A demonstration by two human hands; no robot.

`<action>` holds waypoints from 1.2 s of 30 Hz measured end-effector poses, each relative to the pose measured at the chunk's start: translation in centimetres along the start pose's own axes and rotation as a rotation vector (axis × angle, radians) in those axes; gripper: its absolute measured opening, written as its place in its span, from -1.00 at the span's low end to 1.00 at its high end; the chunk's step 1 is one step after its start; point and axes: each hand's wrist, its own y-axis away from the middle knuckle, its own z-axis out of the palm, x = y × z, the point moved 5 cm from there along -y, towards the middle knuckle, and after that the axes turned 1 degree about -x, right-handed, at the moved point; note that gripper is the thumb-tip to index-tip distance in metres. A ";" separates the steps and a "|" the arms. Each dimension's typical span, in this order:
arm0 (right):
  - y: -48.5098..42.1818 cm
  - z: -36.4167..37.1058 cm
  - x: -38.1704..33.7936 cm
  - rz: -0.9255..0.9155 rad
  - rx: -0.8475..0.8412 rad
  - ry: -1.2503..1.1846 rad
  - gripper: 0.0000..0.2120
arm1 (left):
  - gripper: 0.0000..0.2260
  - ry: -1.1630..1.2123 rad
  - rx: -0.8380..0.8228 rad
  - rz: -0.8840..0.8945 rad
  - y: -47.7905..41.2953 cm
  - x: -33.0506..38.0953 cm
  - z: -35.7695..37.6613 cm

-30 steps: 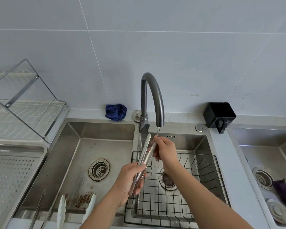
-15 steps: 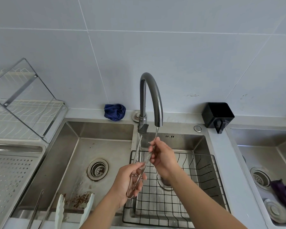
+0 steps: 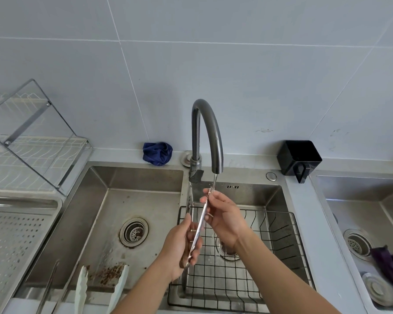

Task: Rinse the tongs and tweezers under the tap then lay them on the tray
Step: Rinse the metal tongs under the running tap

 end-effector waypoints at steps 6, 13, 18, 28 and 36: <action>-0.1 1.9 -1.4 -0.103 -0.036 0.113 -0.75 | -0.50 -0.222 0.147 0.102 -1.3 1.2 0.9; 0.3 2.7 -2.5 -0.095 -0.118 -0.021 -0.60 | -0.39 -0.240 0.118 0.062 -2.1 1.2 1.9; 0.6 2.1 -2.4 -0.057 -0.025 0.102 -0.47 | -0.41 0.023 -0.064 -0.008 -1.8 0.9 2.8; 3.0 -1.7 -5.1 -0.126 0.130 0.657 -0.81 | -0.55 0.096 -0.111 -0.125 -2.5 -0.4 3.9; 2.4 -2.1 -6.7 -0.152 0.171 0.612 -0.86 | -0.70 0.061 -0.061 0.144 -4.2 3.1 5.4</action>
